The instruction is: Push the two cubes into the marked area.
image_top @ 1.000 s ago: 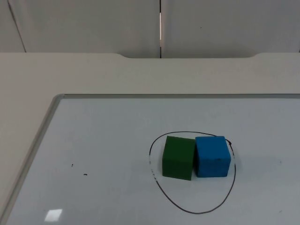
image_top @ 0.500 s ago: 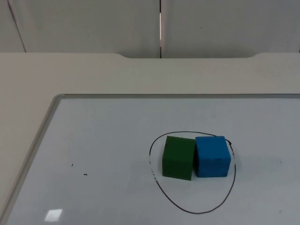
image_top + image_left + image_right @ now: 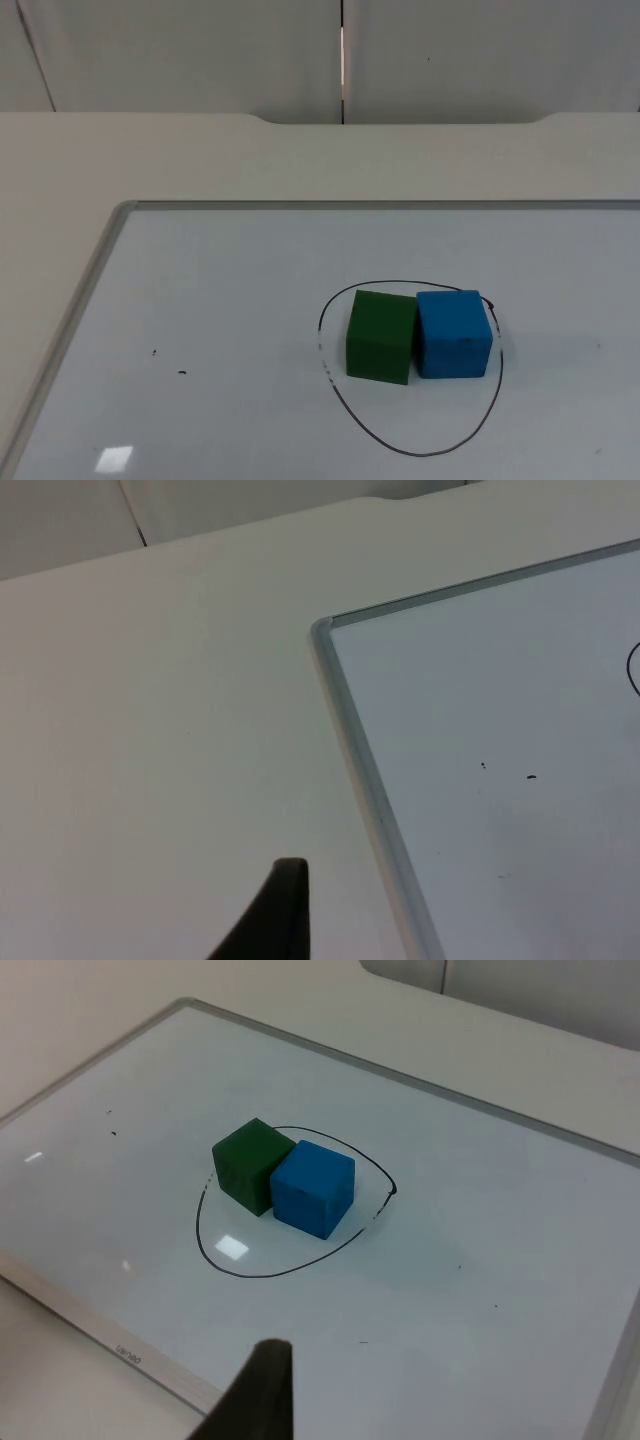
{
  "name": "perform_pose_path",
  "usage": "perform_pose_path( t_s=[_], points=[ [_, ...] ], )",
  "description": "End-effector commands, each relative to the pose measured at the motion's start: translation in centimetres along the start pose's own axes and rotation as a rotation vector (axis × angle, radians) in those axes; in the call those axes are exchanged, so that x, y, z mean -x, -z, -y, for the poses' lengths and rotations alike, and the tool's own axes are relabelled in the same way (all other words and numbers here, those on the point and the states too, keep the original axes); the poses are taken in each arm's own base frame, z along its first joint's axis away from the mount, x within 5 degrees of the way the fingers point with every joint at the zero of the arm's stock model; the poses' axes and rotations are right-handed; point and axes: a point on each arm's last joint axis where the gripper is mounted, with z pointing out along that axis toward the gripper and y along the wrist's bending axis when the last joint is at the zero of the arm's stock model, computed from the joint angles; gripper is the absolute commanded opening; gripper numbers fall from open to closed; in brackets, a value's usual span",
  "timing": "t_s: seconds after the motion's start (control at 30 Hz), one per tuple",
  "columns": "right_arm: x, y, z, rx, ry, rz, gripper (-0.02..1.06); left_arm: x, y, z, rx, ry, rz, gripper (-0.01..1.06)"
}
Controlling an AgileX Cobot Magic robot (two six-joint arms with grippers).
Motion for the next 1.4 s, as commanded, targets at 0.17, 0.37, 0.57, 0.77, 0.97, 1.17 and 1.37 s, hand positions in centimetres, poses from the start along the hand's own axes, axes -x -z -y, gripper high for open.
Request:
perform_pose_path(
  t_s=[0.17, 0.37, 0.57, 0.77, 0.97, 1.17, 1.37],
  points=[
    [-0.23, -0.18, 0.01, -0.005, -0.002, -0.008, 1.05, -0.08, -0.05, 0.00, 0.006, 0.000, 0.002, 1.05],
    [-0.23, -0.18, 0.01, -0.005, -0.002, -0.008, 1.05, -0.08, -0.06, 0.01, 0.017, 0.006, 0.001, 1.05],
    [-0.23, -0.18, 0.01, -0.005, -0.002, -0.008, 1.05, -0.05, -0.08, 0.03, 0.096, 0.046, -0.005, 1.05],
    [-0.23, -0.18, 0.01, -0.005, -0.002, -0.008, 1.05, -0.03, -0.11, 0.06, 0.174, 0.089, -0.013, 1.05],
    [-0.23, -0.18, 0.00, -0.006, -0.003, -0.008, 1.05, -0.02, -0.13, 0.09, 0.218, 0.112, -0.017, 1.05],
    [-0.23, -0.17, -0.01, -0.028, -0.014, -0.009, 1.05, -0.02, -0.13, 0.09, 0.219, 0.113, -0.017, 1.05],
    [-0.24, -0.15, -0.07, -0.097, -0.049, -0.011, 1.05, -0.02, -0.13, 0.09, 0.219, 0.113, -0.017, 1.05]
  ],
)
